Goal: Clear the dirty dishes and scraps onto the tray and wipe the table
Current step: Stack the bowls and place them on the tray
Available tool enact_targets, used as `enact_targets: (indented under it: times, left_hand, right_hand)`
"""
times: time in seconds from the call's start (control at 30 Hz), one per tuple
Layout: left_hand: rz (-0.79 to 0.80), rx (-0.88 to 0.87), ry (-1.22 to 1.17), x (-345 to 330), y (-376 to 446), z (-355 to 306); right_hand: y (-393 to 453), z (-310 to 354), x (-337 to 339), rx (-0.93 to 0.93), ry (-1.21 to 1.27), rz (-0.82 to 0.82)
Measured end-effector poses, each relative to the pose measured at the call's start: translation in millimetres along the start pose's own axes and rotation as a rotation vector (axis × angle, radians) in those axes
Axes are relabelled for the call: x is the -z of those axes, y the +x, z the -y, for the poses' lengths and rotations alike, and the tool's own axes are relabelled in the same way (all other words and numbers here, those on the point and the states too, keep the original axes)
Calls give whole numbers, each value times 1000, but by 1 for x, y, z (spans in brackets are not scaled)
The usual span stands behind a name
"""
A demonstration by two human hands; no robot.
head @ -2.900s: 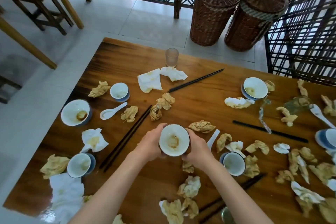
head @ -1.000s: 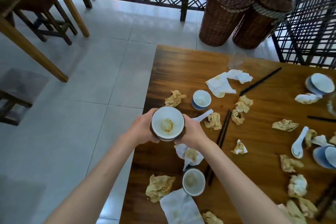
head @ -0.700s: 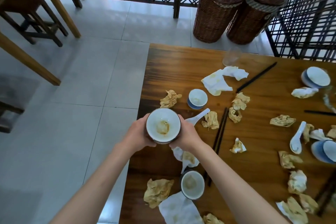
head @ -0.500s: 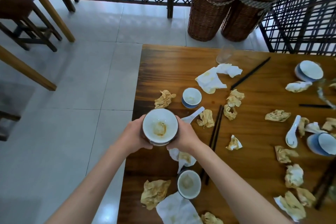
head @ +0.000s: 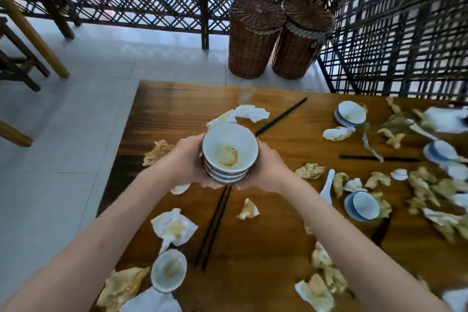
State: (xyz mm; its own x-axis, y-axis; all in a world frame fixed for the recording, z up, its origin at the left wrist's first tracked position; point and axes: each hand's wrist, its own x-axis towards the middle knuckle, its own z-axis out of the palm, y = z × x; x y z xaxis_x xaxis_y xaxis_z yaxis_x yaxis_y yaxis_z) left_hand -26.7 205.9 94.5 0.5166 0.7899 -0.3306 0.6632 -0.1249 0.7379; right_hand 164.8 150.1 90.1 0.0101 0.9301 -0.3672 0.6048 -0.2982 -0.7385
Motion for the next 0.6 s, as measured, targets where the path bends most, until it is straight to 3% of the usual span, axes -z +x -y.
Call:
enact_targets:
  times: [0.37, 0.6]
  left_hand:
    - [-96, -21, 32, -112, 138, -162]
    - [-86, -70, 1, -163, 236, -220]
  right_hand:
    - [22, -114, 212, 32, -179, 26]
    - [68, -187, 298, 36, -189, -39]
